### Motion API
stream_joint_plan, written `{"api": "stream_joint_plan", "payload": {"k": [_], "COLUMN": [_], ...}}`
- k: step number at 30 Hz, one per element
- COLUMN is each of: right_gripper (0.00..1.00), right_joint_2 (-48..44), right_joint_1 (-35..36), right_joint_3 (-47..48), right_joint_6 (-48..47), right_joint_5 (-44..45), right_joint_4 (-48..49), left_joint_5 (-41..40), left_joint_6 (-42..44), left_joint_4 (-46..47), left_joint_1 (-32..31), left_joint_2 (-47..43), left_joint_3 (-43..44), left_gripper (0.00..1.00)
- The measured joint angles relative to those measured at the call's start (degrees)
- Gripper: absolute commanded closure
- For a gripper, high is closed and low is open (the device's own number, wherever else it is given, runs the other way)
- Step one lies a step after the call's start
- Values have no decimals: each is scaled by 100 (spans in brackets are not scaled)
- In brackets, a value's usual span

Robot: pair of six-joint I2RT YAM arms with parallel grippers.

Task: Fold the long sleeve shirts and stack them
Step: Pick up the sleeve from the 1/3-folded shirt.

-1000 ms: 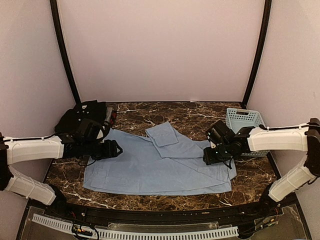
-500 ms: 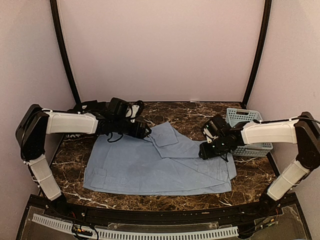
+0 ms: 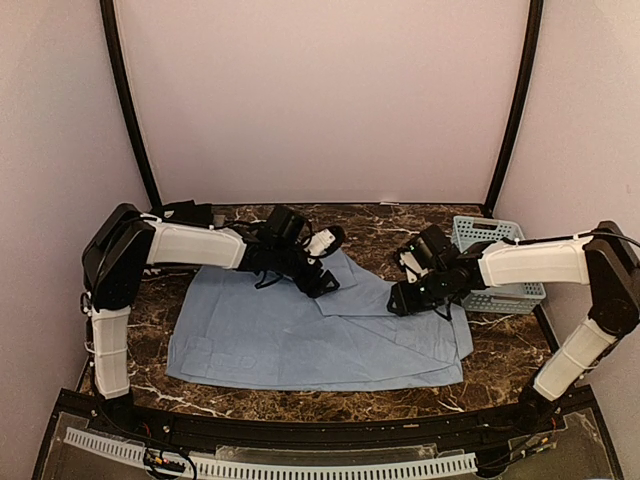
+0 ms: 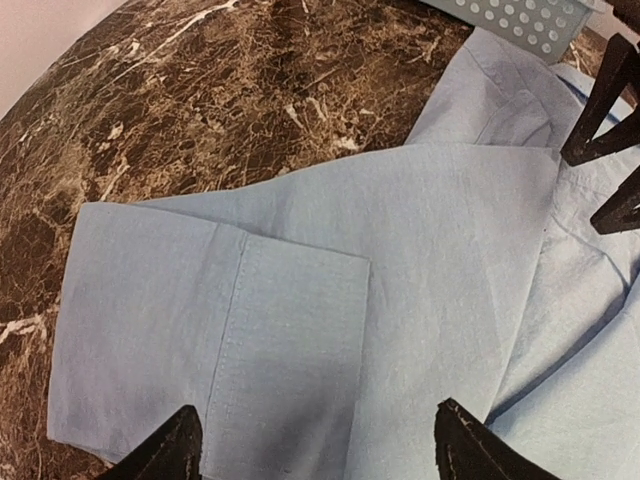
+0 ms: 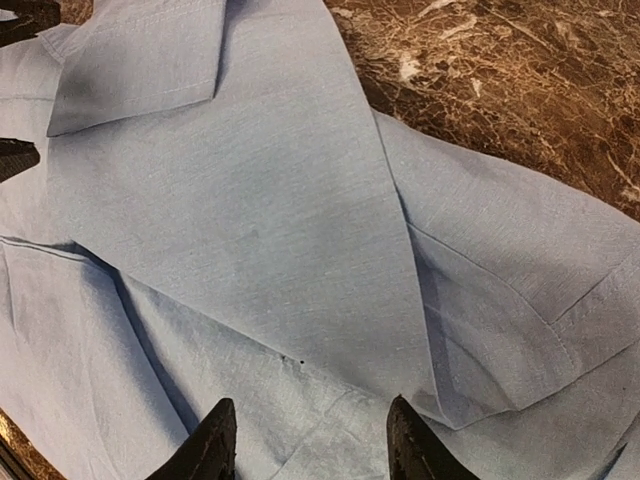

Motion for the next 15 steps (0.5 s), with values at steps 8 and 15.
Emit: {"api": "stream_joint_plan", "payload": {"k": [8,15], "right_gripper": [52,52], "right_joint_2": [9,70], "right_joint_1": [-7,-7], "right_joint_3": [-87,-127], "right_joint_6": [2,4], "right_joint_5": [-105,-129], "right_joint_4": [44,83], "left_joint_5": [-306,-382], "left_joint_6": [605,850], "left_joint_4": [-190,-214], "left_joint_1": [7,9], "left_joint_2": [385,450], "left_joint_3": [98,98], "left_gripper": [34,52]}}
